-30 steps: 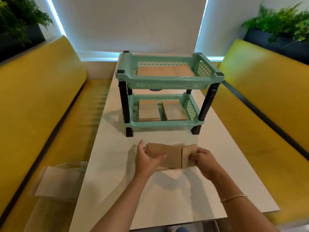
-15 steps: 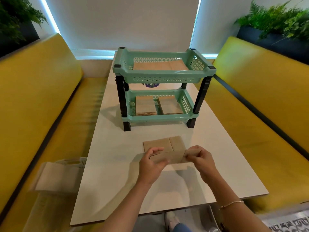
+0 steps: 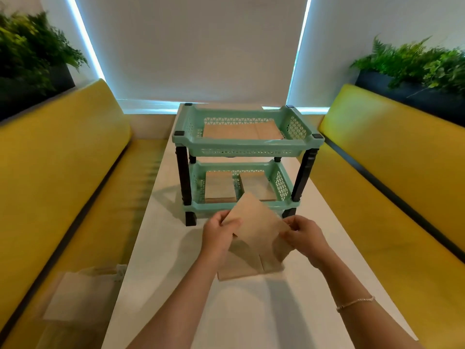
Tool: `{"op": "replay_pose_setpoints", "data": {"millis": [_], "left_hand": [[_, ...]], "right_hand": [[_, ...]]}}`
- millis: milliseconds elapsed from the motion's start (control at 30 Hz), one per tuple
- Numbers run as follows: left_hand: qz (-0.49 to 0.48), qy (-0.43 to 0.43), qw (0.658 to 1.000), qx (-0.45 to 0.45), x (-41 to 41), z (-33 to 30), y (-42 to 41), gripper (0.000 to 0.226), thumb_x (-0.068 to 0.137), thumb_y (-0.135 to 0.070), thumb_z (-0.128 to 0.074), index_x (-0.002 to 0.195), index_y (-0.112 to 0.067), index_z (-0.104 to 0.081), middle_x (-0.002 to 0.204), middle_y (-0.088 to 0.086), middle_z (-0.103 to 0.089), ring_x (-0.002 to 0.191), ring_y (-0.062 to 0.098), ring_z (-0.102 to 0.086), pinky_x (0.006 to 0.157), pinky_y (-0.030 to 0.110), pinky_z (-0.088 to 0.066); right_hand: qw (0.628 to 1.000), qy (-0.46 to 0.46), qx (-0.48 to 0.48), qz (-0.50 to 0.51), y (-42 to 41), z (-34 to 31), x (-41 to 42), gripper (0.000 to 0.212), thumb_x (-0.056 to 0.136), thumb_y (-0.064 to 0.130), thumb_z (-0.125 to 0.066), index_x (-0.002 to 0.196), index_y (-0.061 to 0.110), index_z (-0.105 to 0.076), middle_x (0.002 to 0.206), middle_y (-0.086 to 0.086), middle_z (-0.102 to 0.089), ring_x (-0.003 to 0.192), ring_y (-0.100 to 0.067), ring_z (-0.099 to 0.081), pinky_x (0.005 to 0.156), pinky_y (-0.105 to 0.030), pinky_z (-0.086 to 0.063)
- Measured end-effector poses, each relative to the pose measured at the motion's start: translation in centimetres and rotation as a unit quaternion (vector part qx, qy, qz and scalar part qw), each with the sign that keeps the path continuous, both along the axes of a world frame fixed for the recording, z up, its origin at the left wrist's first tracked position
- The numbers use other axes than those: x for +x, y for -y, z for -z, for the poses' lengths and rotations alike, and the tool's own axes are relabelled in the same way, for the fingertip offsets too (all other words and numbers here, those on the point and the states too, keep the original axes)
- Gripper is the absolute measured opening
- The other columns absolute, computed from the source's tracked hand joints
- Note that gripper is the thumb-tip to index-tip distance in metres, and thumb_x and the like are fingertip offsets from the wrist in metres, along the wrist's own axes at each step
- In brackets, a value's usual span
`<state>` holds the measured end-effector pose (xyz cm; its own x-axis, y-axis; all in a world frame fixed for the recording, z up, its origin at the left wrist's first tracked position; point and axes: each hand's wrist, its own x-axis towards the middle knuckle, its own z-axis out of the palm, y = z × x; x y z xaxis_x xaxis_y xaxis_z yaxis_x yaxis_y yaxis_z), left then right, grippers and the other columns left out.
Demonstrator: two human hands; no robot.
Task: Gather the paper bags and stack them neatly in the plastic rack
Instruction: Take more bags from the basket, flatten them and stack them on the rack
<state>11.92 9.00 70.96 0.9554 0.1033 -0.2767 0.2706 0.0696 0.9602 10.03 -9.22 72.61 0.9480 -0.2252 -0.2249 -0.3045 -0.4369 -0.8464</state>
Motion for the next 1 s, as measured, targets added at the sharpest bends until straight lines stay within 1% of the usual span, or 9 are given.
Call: {"op": "replay_pose_setpoints", "data": {"millis": [100,200,267,367,500,567,667,833,1000], "left_hand": [[-0.005,-0.003,0.999,-0.046,3.6,-1.3,1.6,0.028,0.085,-0.007,-0.066,0.11,-0.012,-0.054,0.099,0.006,-0.065,0.09,0.024,-0.064,0.083,0.041,-0.055],[0.034,-0.029,0.996,0.078,6.8,-1.3,3.2,0.029,0.084,-0.01,-0.066,0.109,-0.016,-0.051,0.093,-0.002,-0.063,0.085,0.017,-0.062,0.078,0.035,-0.055],[0.044,-0.021,0.984,0.17,9.1,-1.0,4.3,0.033,0.084,-0.011,-0.065,0.115,-0.012,-0.054,0.102,-0.001,-0.063,0.089,0.016,-0.061,0.076,0.027,-0.053],[0.033,-0.008,0.959,0.283,12.2,-1.5,5.5,0.036,0.086,-0.012,-0.063,0.121,-0.009,-0.056,0.119,0.005,-0.061,0.105,0.021,-0.06,0.081,0.022,-0.048],[0.027,0.032,0.933,0.358,14.5,-1.3,6.7,0.024,0.088,-0.004,-0.055,0.112,-0.003,-0.056,0.113,0.012,-0.062,0.104,0.025,-0.059,0.08,0.023,-0.047],[0.034,0.031,0.929,0.367,15.1,-0.8,7.4,0.027,0.089,-0.001,-0.053,0.116,-0.004,-0.052,0.116,0.014,-0.06,0.106,0.027,-0.058,0.086,0.029,-0.048],[0.033,-0.017,0.931,0.362,15.7,-0.3,8.5,0.029,0.09,-0.002,-0.051,0.119,-0.004,-0.05,0.117,0.014,-0.058,0.109,0.029,-0.056,0.089,0.031,-0.046],[0.046,-0.035,0.921,0.385,15.6,0.8,9.1,0.019,0.094,-0.007,-0.048,0.111,-0.005,-0.056,0.111,0.015,-0.063,0.093,0.025,-0.059,0.072,0.025,-0.041],[0.086,-0.042,0.896,0.433,15.6,0.4,8.7,0.023,0.094,-0.006,-0.047,0.115,-0.002,-0.057,0.117,0.016,-0.06,0.106,0.028,-0.058,0.082,0.027,-0.044]], "right_hand": [[0.977,-0.007,0.198,0.079,-1.0,-0.8,3.5,0.018,0.084,-0.011,-0.052,0.08,0.007,-0.057,0.079,-0.013,-0.059,0.069,-0.028,-0.058,0.067,-0.043,-0.054],[0.954,-0.028,0.268,0.131,-1.8,-0.5,7.4,0.02,0.086,-0.012,-0.05,0.079,0.006,-0.053,0.076,-0.014,-0.054,0.063,-0.024,-0.052,0.058,-0.035,-0.048],[0.959,-0.026,0.232,0.161,-2.2,-0.2,9.9,0.014,0.086,-0.007,-0.052,0.087,0.005,-0.058,0.082,-0.014,-0.059,0.071,-0.027,-0.058,0.061,-0.035,-0.053],[0.987,-0.004,0.055,0.153,-2.3,-0.5,12.8,0.02,0.084,0.002,-0.058,0.102,0.004,-0.063,0.096,-0.012,-0.066,0.088,-0.027,-0.062,0.079,-0.033,-0.051],[0.99,0.049,-0.1,0.083,-2.3,-0.1,15.2,0.017,0.082,0.004,-0.056,0.097,-0.002,-0.061,0.098,-0.016,-0.064,0.093,-0.03,-0.059,0.07,-0.026,-0.04],[0.987,0.057,-0.12,0.091,-2.4,0.7,15.9,0.015,0.085,0.005,-0.053,0.096,-0.002,-0.059,0.099,-0.017,-0.064,0.089,-0.03,-0.059,0.069,-0.027,-0.04],[0.986,0.036,-0.13,0.098,-2.4,1.6,16.6,0.019,0.089,0.01,-0.047,0.104,0.002,-0.056,0.106,-0.017,-0.063,0.098,-0.033,-0.059,0.075,-0.03,-0.043],[0.986,0.007,-0.151,0.064,-2.1,2.7,16.9,0.023,0.09,0.012,-0.049,0.11,0.0,-0.053,0.109,-0.019,-0.063,0.101,-0.033,-0.059,0.076,-0.03,-0.043],[0.982,-0.045,-0.179,0.044,-1.9,2.7,17.0,0.023,0.089,0.008,-0.048,0.109,-0.002,-0.056,0.111,-0.017,-0.062,0.103,-0.031,-0.059,0.07,-0.025,-0.037]]}}
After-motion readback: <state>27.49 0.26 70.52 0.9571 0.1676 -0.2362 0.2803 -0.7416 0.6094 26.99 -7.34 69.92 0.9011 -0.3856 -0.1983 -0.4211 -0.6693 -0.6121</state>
